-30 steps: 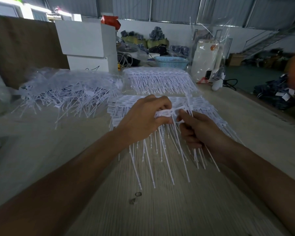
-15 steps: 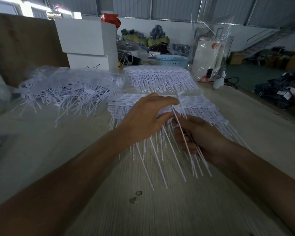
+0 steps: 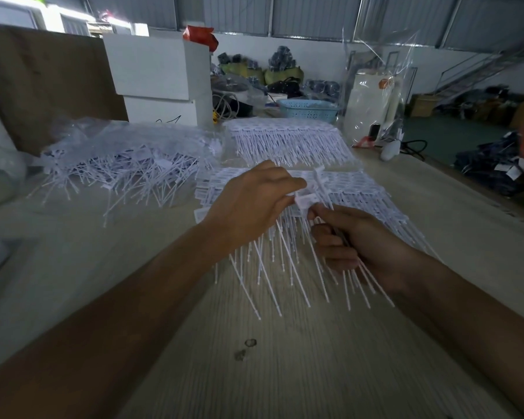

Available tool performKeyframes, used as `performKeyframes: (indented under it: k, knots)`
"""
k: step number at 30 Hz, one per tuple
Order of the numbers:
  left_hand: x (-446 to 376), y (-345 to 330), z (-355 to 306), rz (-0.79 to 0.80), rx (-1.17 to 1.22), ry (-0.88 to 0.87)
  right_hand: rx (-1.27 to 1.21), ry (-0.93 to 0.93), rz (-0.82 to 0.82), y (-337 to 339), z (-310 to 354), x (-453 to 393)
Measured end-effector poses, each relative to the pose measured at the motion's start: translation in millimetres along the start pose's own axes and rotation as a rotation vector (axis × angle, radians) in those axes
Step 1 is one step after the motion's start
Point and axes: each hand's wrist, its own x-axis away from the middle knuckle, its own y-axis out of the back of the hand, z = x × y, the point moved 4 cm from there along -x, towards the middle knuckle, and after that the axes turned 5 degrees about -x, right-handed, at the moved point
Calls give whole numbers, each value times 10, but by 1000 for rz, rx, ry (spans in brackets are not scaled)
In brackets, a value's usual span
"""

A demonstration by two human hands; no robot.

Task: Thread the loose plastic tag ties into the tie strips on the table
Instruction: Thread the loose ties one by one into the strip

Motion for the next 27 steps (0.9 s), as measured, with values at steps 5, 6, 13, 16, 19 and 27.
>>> performKeyframes:
  k: [5, 6, 13, 16, 19, 27]
  knots:
    - [3, -51, 40, 86, 187, 149, 24, 99, -146, 88, 26, -38]
    - [1, -65, 21, 107, 236, 182, 20, 124, -194, 119, 34, -45]
    - [-21, -89, -146, 108, 267, 113, 137, 196, -240, 108, 35, -18]
    - [-29, -35, -148, 66, 299, 103, 116, 167, -169, 28, 7, -18]
    - [-49, 30, -122, 15, 385, 180, 91, 154, -164, 24, 24, -11]
    - [-74, 129, -53, -5, 400, 262, -21, 113, -119, 96, 42, -30]
